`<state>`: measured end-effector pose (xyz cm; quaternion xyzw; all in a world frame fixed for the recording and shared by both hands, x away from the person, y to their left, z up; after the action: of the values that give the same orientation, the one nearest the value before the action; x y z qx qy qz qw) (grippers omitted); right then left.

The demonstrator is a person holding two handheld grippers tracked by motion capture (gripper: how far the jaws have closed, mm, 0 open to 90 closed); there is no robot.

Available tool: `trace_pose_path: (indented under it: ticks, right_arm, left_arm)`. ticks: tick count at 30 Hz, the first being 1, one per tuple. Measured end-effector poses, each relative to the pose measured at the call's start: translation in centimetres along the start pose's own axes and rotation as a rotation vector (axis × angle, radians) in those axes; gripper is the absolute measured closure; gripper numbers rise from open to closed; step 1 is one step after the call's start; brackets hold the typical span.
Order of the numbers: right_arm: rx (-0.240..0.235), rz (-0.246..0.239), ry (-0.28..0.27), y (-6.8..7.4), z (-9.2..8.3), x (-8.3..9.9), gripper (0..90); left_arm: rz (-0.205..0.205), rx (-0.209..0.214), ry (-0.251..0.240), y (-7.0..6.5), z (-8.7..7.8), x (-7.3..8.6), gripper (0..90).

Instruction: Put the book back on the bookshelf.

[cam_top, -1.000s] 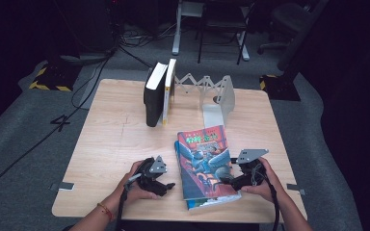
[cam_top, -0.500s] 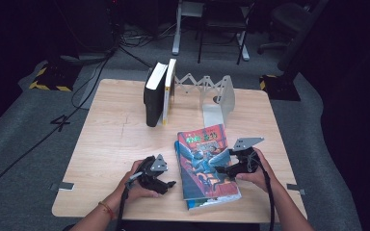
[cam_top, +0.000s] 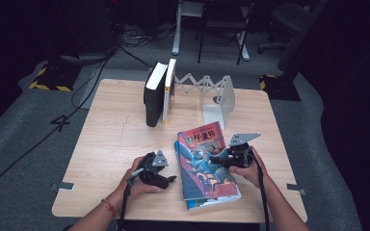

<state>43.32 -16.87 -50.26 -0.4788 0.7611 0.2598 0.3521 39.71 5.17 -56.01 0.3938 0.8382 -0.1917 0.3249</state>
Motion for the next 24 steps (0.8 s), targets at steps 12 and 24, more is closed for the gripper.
trace_pose_path:
  ticks: [12,24]
  right_arm:
    - [0.007,-0.008,-0.053,0.7,-0.2,-0.4,77.1]
    - [-0.013,-0.03,-0.081,1.4,-0.3,-0.7,78.7]
  left_arm:
    - [-0.007,-0.086,-0.038,2.0,0.5,-2.3,45.0]
    - [-0.033,-0.115,-0.098,3.9,1.0,-3.7,58.0]
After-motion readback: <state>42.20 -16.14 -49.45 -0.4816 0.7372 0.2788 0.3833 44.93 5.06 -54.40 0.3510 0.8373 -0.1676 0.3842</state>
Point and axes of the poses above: each handheld gripper's, and its own axes: z roughly forward along the jaws, x roughly out of its underside, y roughly to its left, the point moved 8 cm from there along z, roughly forward along the jaws, and after that the axes turned 6 degrees about -z, right-handed, at the moved point
